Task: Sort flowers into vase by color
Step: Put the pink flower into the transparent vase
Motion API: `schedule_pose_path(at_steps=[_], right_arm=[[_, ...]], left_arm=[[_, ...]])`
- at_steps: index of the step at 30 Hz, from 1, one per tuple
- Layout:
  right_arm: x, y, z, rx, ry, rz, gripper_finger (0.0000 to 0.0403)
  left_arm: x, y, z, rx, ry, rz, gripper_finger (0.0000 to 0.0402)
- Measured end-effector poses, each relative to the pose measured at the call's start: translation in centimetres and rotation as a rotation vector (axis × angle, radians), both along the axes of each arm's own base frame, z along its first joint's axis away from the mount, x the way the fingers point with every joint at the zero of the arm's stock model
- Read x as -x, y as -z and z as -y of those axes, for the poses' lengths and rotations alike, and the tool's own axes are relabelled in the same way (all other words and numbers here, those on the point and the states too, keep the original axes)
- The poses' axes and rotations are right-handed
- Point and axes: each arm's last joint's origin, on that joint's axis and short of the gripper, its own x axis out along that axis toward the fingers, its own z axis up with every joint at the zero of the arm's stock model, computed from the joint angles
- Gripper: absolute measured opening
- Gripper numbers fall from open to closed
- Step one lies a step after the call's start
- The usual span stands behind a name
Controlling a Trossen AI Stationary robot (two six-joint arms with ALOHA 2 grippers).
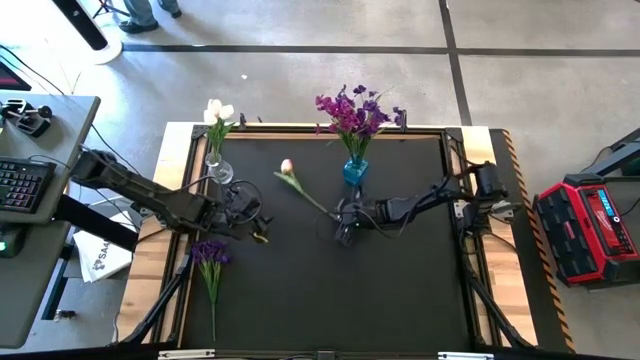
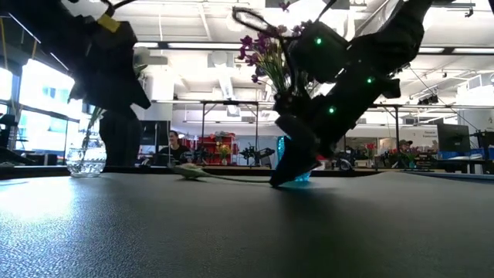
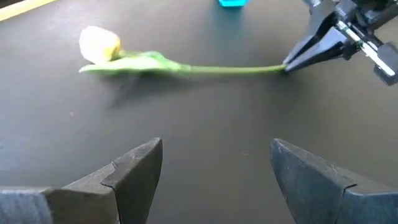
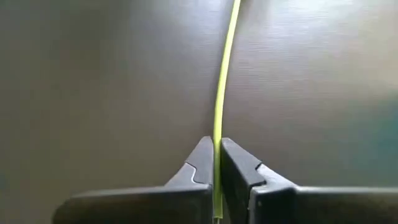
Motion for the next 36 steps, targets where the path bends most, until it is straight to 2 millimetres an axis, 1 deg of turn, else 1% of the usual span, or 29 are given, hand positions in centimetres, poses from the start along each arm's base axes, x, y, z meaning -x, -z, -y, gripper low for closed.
schedule_pose_path(at_steps=[5,6,10,13,16,19,21,24,27,29,31,33,36], right_arm=[[-1.4,-0.9,-1.9,-0.022,-0.068,0.029,0.0001],[-1.9,-1.1,-2.3,-0.024,-0.061,0.042,0.0001],[-3.7,-1.5,-3.7,-0.066,0.063,0.079,0.0000],[-5.3,-1.2,-4.8,-0.081,0.068,0.090,0.0004],[-6.8,-1.1,-5.6,-0.100,0.006,0.061,0.0026],[-7.6,-1.7,-5.6,-0.067,-0.035,0.009,0.0074],[-7.7,-2.4,-5.4,-0.015,-0.062,-0.025,0.0115],[-7.4,-4.2,-5.1,0.076,-0.064,-0.041,0.0169],[-6.4,-5.7,-5.0,0.189,0.004,-0.065,0.0202],[-5.3,-5.9,-5.2,0.275,0.059,-0.089,0.0211],[-4.4,-5.7,-5.7,0.328,0.092,-0.092,0.0211],[-3.6,-5.4,-6.2,0.345,0.106,-0.087,0.0207],[-3.0,-4.8,-6.9,0.346,0.109,-0.072,0.0199]], left_arm=[[-0.6,0.0,0.4,-0.010,0.030,0.025,0.0284],[-0.7,0.1,0.4,-0.010,0.030,0.023,0.0284],[-0.7,0.6,0.7,-0.002,0.029,-0.002,0.0284],[-0.6,1.0,0.9,0.033,0.012,-0.019,0.0284],[0.0,1.4,1.0,0.090,-0.026,-0.056,0.0284],[0.9,1.9,1.0,0.164,-0.112,-0.103,0.0284],[1.3,2.3,1.2,0.201,-0.178,-0.119,0.0284],[1.6,3.0,1.6,0.228,-0.252,-0.133,0.0284],[1.2,3.9,2.2,0.232,-0.306,-0.114,0.0284],[0.6,4.6,2.5,0.220,-0.356,-0.058,0.0284],[0.1,5.5,2.6,0.221,-0.414,-0.041,0.0284],[-0.4,6.4,2.1,0.207,-0.471,-0.047,0.0284],[-0.9,7.4,1.0,0.174,-0.536,-0.077,0.0284]])
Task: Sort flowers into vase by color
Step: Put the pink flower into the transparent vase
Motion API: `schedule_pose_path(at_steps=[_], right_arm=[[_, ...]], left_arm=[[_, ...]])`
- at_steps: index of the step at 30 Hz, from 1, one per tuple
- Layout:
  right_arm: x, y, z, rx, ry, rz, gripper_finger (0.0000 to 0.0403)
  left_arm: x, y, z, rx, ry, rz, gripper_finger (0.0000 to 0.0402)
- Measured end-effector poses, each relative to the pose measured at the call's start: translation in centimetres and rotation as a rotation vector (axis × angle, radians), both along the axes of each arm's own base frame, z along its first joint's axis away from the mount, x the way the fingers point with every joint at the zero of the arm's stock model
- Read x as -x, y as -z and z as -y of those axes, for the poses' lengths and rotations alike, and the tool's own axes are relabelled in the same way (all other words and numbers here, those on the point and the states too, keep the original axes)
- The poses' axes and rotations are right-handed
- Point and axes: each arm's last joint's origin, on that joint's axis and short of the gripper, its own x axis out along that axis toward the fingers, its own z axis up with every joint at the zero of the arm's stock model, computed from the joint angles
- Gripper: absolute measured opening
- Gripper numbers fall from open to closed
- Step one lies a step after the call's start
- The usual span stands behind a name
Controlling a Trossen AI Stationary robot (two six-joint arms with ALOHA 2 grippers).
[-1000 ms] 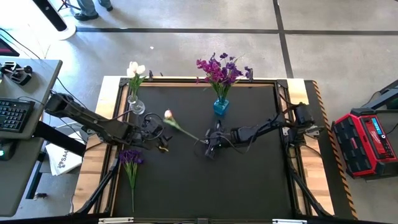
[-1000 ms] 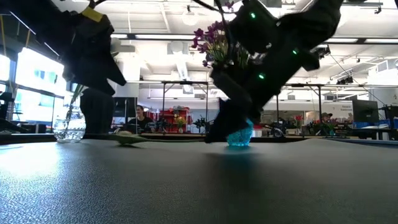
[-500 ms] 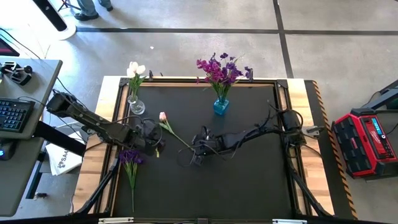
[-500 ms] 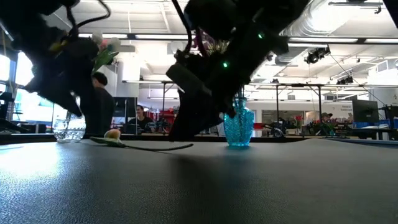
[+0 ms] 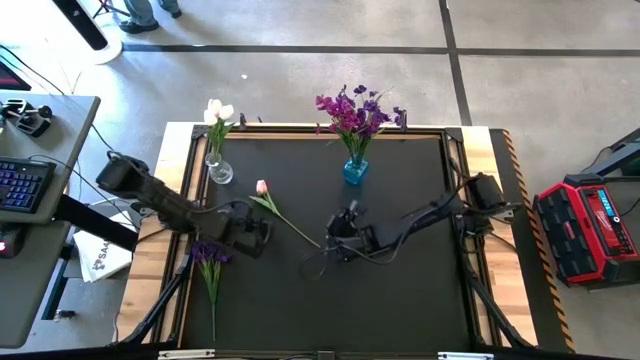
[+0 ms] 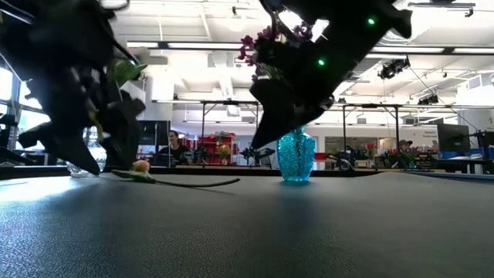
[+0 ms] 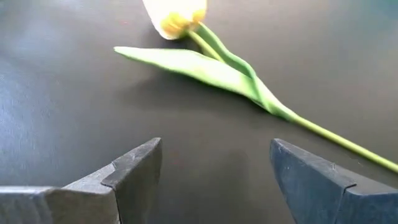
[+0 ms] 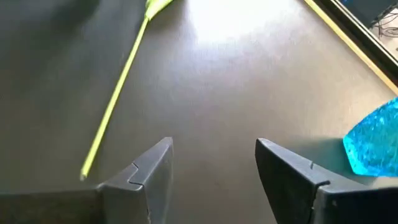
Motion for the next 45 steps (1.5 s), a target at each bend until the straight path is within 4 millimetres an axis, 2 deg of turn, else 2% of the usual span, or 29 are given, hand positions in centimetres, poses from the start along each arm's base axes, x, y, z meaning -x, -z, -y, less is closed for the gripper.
schedule_pose_path(at_steps=[4,12,28,30,34,37,42,45], right_arm=[[0.3,0.5,-0.5,-0.005,-0.013,0.031,0.0188],[0.8,1.2,-0.6,0.017,-0.004,0.041,0.0172],[1.2,2.1,-0.6,-0.035,-0.060,0.042,0.0165],[1.1,2.2,0.2,-0.087,-0.085,-0.005,0.0165],[0.8,2.3,3.1,-0.141,-0.026,-0.048,0.0148],[0.6,2.3,5.4,-0.158,0.028,-0.058,0.0110],[0.1,2.3,8.4,-0.225,0.066,-0.028,0.0025],[-0.3,2.9,9.3,-0.284,0.055,-0.022,0.0007]], left_arm=[[-0.8,0.7,-1.6,-0.010,-0.058,-0.022,0.0284],[-2.8,0.6,-4.9,-0.016,-0.028,0.002,0.0284],[-3.9,0.1,-11.3,0.040,0.067,-0.001,0.0284],[-3.9,0.1,-11.7,0.046,0.076,-0.005,0.0284],[-3.8,0.2,-11.9,0.051,0.096,-0.019,0.0284],[-3.8,0.2,-11.8,0.049,0.106,-0.027,0.0284],[-3.8,0.2,-11.8,0.043,0.126,-0.040,0.0284],[-3.9,0.1,-11.8,0.025,0.138,-0.044,0.0284]])
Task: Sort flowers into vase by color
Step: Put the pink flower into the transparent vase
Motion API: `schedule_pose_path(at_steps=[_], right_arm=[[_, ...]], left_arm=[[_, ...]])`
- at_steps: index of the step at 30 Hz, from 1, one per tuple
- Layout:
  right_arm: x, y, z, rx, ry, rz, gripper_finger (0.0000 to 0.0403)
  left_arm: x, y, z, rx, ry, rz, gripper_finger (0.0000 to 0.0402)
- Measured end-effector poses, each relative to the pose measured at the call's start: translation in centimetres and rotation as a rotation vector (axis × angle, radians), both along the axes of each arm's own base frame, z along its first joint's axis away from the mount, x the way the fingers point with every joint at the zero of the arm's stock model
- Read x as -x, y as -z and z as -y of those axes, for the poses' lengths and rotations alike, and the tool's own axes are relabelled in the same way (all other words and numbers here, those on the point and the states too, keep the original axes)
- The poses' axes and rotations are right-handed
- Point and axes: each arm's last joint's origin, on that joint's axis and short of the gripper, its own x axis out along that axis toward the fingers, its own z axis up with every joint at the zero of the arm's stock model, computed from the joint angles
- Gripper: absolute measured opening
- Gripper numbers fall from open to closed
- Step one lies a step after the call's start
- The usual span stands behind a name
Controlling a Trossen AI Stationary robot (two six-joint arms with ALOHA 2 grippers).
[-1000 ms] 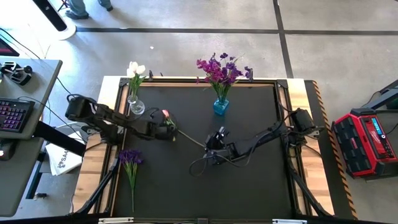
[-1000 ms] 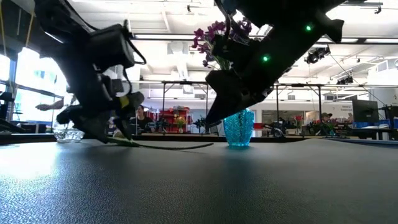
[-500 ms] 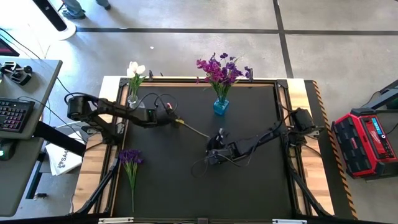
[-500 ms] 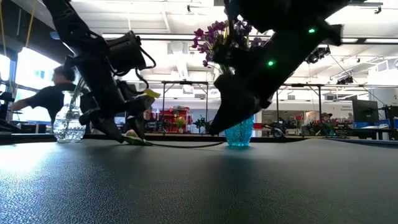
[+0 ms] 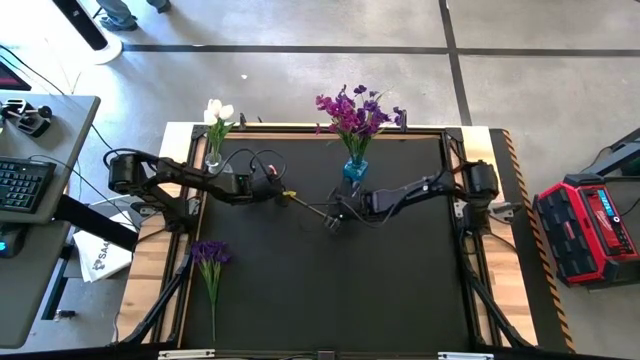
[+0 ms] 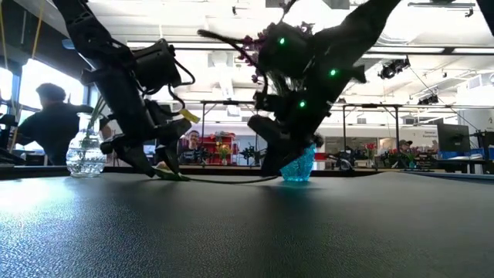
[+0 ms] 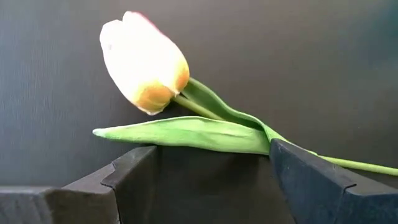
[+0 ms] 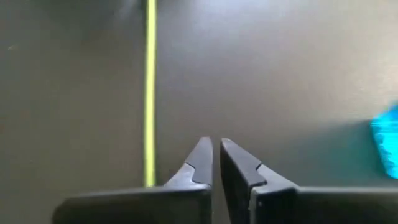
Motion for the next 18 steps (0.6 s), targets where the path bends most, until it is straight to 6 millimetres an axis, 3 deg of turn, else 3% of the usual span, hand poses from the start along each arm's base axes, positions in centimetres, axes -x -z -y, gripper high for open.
schedule_pose_path(at_steps=[4,9,14,18], right_arm=[[-0.9,1.3,-0.5,-0.084,-0.055,0.046,0.0013],[-2.4,1.6,-3.3,-0.176,-0.199,0.210,0.0003],[-2.8,0.3,-5.3,-0.106,-0.275,0.306,0.0001],[-2.0,-1.8,-6.3,0.047,-0.201,0.304,0.0001]], left_arm=[[-0.3,-0.3,-0.4,-0.055,0.028,0.011,0.0284],[-0.7,-2.7,-0.1,-0.106,0.083,0.057,0.0284],[-0.3,-5.8,1.0,-0.119,0.105,0.002,0.0284],[0.3,-6.2,2.5,-0.071,0.083,-0.017,0.0284]])
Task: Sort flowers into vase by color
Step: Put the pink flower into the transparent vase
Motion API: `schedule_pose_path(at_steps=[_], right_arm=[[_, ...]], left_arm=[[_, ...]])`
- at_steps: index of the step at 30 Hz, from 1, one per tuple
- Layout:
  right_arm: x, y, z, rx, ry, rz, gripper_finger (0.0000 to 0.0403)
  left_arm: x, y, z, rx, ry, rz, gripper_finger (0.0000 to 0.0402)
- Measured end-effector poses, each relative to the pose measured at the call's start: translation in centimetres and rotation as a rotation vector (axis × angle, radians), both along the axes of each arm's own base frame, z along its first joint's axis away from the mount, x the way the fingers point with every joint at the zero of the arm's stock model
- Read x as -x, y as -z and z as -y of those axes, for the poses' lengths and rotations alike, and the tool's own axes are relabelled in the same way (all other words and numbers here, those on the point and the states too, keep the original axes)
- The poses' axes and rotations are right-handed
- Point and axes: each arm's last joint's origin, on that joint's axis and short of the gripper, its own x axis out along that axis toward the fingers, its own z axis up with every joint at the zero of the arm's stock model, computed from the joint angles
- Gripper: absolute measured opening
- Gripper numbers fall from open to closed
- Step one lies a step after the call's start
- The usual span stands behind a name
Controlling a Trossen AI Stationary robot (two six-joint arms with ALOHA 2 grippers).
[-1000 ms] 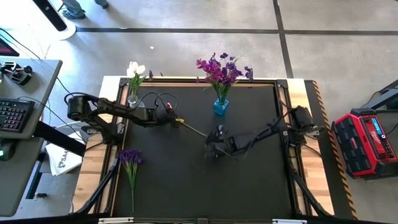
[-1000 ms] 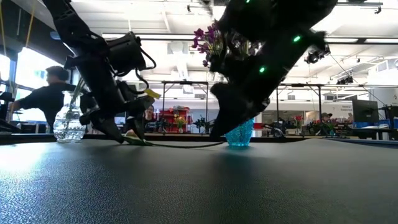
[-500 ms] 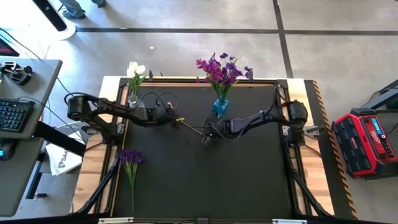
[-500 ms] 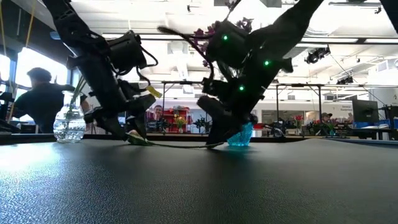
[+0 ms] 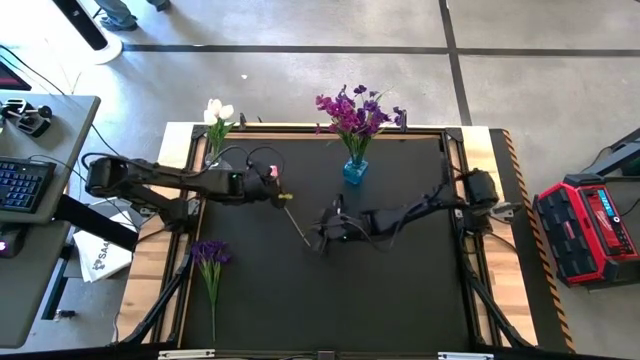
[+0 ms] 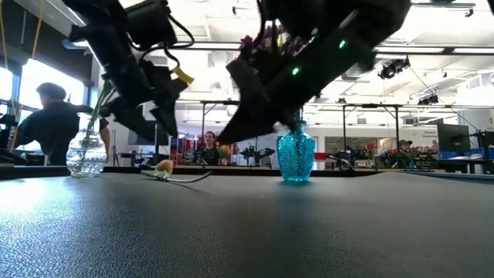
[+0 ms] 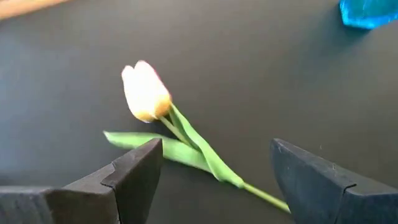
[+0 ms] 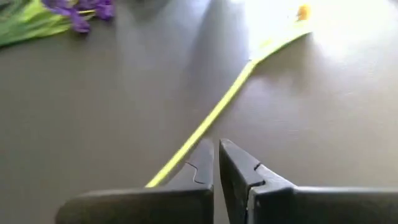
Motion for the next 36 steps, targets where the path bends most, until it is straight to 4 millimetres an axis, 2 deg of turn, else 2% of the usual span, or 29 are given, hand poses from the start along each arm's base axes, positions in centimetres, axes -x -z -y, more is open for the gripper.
schedule_pose_path(at_steps=[5,9,16,19,24,36], right_arm=[[1.8,-1.2,-1.2,0.125,0.080,-0.090,0.0001],[2.4,-1.5,-1.7,0.167,0.113,-0.116,0.0000],[2.5,-1.5,-2.0,0.170,0.113,-0.113,0.0000],[2.5,-1.5,-1.9,0.170,0.113,-0.113,0.0000],[2.5,-1.5,-1.9,0.170,0.114,-0.112,0.0000],[2.6,-1.6,-2.8,0.181,0.091,-0.098,0.0000]], left_arm=[[0.5,1.7,1.0,0.068,-0.100,0.000,0.0284],[0.2,3.3,1.2,0.144,-0.165,-0.017,0.0284],[-1.1,5.7,-0.6,0.159,-0.198,-0.025,0.0282],[-1.3,6.2,-1.3,0.149,-0.200,-0.039,0.0272],[-1.3,6.2,-2.0,0.128,-0.177,-0.051,0.0233],[-1.3,6.2,-2.2,0.138,-0.134,-0.075,0.0101]])
